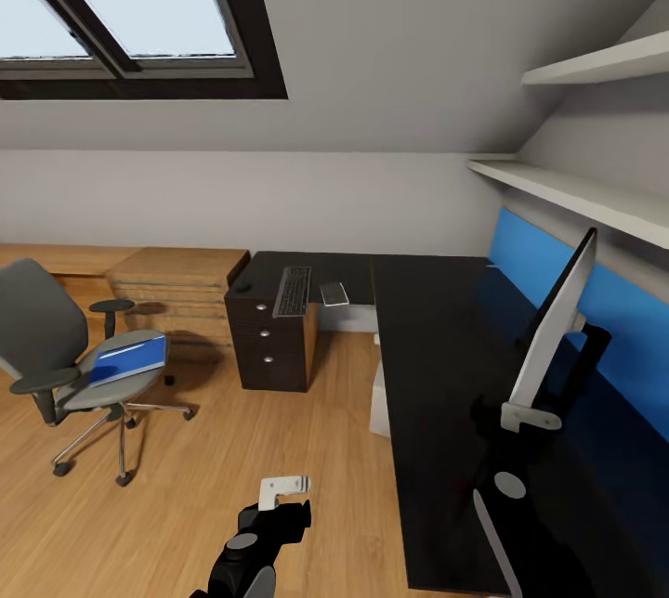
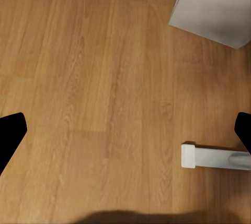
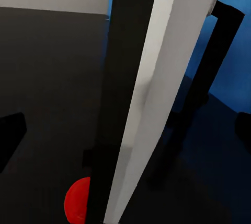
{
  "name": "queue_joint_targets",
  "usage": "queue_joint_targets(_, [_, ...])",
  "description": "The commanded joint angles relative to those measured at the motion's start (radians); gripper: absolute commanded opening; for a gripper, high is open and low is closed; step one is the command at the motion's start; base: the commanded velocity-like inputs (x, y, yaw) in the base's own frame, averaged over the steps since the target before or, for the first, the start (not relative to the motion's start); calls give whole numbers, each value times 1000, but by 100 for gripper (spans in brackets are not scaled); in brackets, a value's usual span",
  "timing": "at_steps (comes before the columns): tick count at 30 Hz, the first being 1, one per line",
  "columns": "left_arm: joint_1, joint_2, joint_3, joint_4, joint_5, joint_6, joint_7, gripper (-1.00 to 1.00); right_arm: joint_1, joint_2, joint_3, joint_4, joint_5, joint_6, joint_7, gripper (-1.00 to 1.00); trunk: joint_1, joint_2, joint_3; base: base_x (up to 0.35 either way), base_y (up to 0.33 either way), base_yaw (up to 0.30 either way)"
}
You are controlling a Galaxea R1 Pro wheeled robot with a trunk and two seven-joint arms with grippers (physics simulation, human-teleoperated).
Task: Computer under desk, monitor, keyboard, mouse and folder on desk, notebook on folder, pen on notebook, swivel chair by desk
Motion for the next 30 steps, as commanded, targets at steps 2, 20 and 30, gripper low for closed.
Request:
queue_joint_targets(2, [-1,0,-2,-1,9,2,9,100,-1,-1,-2,4,7,6,-4,100,0,-2,-2,3,0,0])
queue_joint_targets(20, [-1,0,-2,-1,11,2,8,100,-1,-3,-40,25,7,8,-3,100,0,-2,-2,75,0,0])
queue_joint_targets(30, [-1,-1,-2,7,10,2,9,100,-2,-3,-82,28,5,15,-54,100,0,-2,-2,1,0,0])
